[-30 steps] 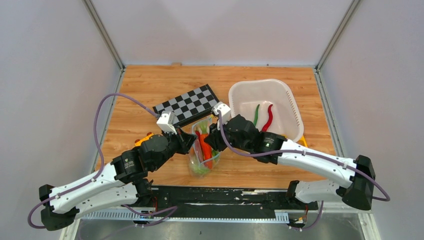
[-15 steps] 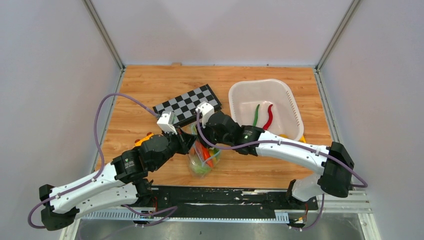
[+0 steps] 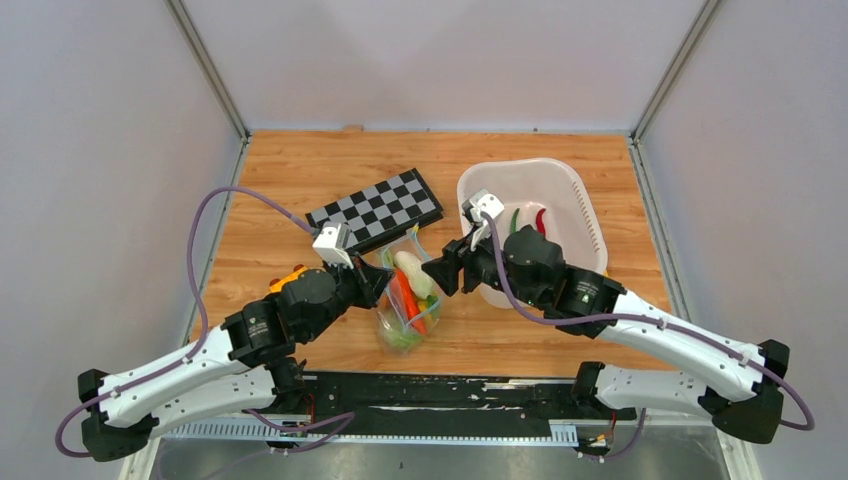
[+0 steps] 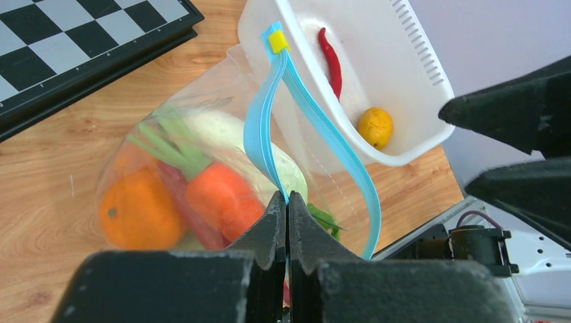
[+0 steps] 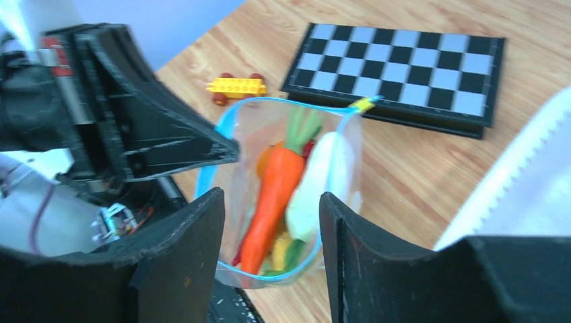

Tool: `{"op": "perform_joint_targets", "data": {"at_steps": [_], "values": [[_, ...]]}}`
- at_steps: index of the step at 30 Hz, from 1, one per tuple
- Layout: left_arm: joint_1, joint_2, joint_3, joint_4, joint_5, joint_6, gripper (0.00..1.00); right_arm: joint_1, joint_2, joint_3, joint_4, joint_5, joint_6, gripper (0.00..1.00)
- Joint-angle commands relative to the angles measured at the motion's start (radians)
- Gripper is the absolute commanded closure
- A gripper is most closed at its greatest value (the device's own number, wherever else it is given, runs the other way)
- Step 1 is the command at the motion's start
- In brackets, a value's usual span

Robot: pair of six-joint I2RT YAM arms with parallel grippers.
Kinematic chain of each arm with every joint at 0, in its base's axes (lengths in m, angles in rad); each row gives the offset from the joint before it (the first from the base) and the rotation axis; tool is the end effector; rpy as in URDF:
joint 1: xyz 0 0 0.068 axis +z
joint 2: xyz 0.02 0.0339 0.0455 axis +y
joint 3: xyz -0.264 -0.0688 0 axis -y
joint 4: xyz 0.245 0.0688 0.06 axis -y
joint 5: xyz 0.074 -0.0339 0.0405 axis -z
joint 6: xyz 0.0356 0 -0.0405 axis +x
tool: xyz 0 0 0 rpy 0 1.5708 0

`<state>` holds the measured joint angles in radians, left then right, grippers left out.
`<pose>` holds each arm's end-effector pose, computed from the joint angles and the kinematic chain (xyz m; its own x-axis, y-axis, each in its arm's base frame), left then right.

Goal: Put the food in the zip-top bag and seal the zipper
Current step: Zip the zipper food storage bag at the center of the board.

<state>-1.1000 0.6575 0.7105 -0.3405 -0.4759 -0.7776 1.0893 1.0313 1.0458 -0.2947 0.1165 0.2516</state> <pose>0.0843 -0.1297 0.3178 -0.5076 -0.3775 -0.7745 0.3323 0.7436 -0.5802 0.1118 0.2051 0.3733 -0.3303 -0.0982 -0.9387 -0.7706 0.6024 0.2081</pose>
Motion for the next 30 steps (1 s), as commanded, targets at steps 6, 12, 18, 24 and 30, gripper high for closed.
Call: {"op": "perform_joint_targets", "data": {"at_steps": [6, 12, 18, 24, 30], "values": [[-0.003, 0.017, 0.010, 0.039, 0.007, 0.001, 1.00, -0.037, 0.068, -0.045, -0.062, 0.101, 0.057, 0.43], [-0.003, 0.017, 0.017, 0.034, 0.031, 0.011, 1.00, -0.057, 0.161, -0.013, -0.048, 0.047, 0.057, 0.47], [-0.004, 0.022, 0.032, 0.013, 0.062, 0.034, 1.00, -0.077, 0.179, 0.001, -0.015, 0.017, 0.057, 0.91], [-0.004, 0.073, 0.085, -0.001, 0.162, 0.115, 0.81, -0.079, 0.112, -0.051, 0.090, 0.006, 0.165, 1.00], [-0.004, 0.188, 0.175, -0.001, 0.347, 0.200, 0.41, -0.086, 0.081, -0.090, 0.156, 0.045, 0.282, 1.00]]}}
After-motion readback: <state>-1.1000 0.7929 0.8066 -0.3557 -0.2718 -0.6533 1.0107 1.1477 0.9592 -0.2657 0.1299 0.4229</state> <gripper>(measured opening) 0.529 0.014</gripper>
